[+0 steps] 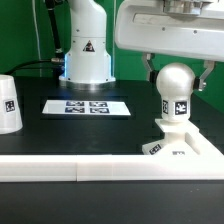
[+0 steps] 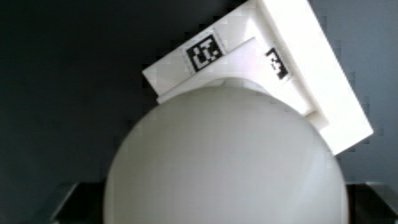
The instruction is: Assemble lamp
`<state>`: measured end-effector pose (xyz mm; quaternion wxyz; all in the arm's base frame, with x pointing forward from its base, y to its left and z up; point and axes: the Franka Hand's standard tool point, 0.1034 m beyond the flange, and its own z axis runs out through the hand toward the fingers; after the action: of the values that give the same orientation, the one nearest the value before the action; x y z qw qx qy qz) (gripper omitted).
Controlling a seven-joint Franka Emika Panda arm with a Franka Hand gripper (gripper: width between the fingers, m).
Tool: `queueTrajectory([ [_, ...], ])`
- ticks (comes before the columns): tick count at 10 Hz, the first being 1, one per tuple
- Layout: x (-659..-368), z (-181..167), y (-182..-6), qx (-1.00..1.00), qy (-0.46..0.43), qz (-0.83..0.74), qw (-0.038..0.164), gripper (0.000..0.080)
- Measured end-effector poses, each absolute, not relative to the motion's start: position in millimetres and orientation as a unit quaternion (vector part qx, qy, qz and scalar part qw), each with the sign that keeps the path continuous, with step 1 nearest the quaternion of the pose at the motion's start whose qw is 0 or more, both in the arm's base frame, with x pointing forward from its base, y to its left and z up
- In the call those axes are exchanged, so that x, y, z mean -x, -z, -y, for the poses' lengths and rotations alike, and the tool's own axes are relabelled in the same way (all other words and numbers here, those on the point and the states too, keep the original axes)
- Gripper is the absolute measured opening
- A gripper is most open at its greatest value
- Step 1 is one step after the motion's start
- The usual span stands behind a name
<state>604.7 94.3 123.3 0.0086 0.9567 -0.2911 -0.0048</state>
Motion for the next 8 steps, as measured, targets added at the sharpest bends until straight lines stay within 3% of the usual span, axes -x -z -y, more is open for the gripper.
queueTrajectory([
  [3, -605.9, -93.8, -122.9, -0.888, 0.036, 0.458, -0.014, 0.0579],
  [8, -606.7, -95.7, -121.5, -0.851, 0.038, 0.524, -0.007, 0.0579],
])
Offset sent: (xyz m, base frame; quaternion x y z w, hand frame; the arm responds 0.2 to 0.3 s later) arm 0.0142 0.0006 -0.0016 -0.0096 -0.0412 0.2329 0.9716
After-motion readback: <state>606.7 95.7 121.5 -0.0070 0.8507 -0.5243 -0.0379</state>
